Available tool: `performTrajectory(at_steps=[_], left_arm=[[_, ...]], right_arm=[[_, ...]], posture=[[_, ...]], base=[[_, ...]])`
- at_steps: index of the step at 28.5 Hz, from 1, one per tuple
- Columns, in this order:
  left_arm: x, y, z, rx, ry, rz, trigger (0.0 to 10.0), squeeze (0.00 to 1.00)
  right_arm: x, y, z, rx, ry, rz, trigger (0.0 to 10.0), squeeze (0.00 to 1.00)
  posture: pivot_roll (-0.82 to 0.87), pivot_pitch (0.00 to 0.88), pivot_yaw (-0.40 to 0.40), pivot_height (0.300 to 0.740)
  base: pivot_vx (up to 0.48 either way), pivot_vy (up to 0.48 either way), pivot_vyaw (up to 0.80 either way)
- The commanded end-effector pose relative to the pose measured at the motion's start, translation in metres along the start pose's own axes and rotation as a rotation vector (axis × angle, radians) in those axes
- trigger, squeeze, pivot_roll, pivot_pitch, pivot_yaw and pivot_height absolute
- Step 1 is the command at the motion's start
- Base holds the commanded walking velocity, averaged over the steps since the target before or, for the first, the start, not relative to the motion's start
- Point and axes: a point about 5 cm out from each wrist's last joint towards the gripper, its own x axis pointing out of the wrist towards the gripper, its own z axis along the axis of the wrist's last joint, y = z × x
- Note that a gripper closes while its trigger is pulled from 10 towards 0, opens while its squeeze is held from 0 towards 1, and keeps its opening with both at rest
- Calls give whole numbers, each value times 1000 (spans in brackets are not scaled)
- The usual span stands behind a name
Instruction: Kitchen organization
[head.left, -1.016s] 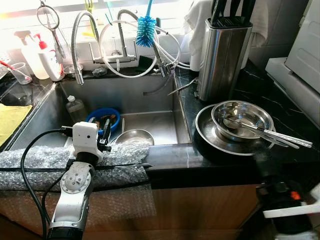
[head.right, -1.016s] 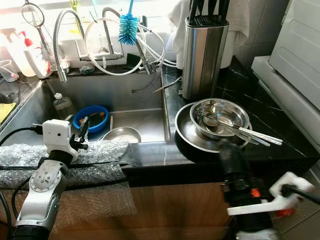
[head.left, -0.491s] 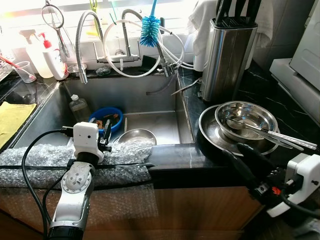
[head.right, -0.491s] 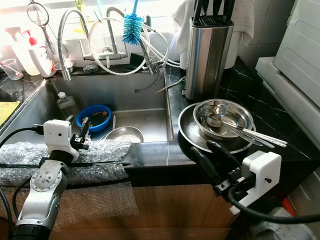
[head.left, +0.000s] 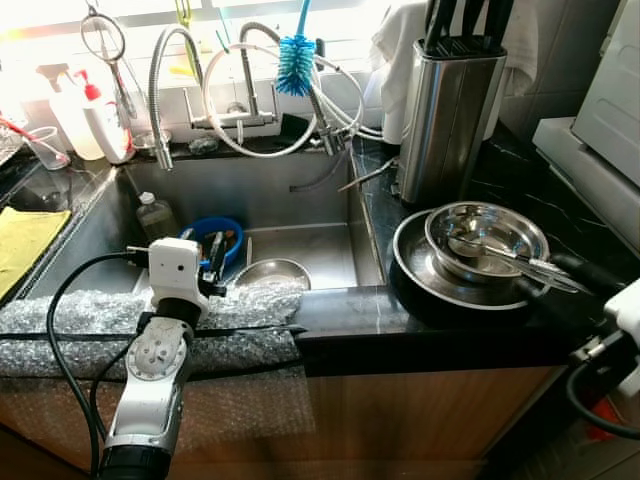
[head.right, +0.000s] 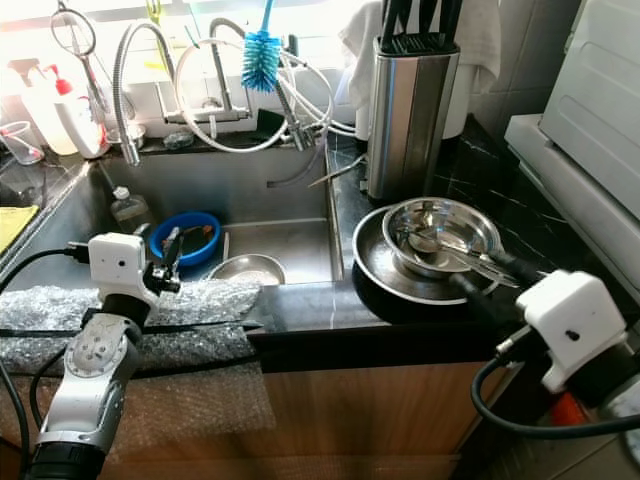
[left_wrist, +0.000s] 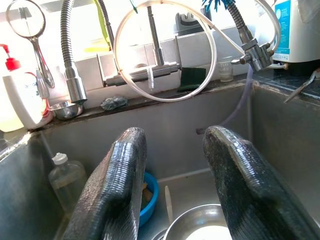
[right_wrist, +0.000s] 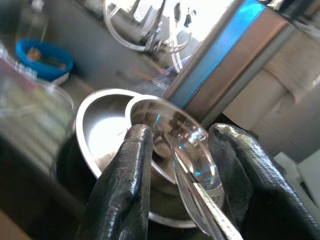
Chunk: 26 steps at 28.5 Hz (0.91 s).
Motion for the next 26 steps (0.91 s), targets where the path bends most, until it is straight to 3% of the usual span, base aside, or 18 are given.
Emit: performTrajectory(at_steps=[1,6,9,11,14,19,26], left_arm=[[2,2,-1,-2,3,1,10000,0],[1,0,-2,-4,8,-7,10000,0],[1,0,-2,-5,10,-8,10000,0],[2,-2,-3,-7,12,-15,10000,0],[2,-2,-3,-8,11,-16,10000,0],[2,-2,-3,-9,11,-16,10000,0],[2,-2,-2,-11,11,-19,10000,0]], right_arm=[[-2,0,5,-79,2,33,10000,0],[-10,0,7,-177,72,133,10000,0],[-12,-4,7,-225,102,133,10000,0],[-15,-8,-1,-307,180,160,10000,0],[-17,-11,-6,-368,223,168,10000,0],[-18,-14,-8,-376,237,154,10000,0],[-18,-26,-10,-514,296,105,10000,0]], posture=[[-213,0,99,740],[-224,0,106,740],[-224,0,106,740],[-231,0,108,740],[-230,0,109,740],[-230,0,109,740],[-229,0,112,740]], base=[[0,0,0],[0,0,0],[0,0,0],[0,0,0],[0,0,0],[0,0,0],[0,0,0]])
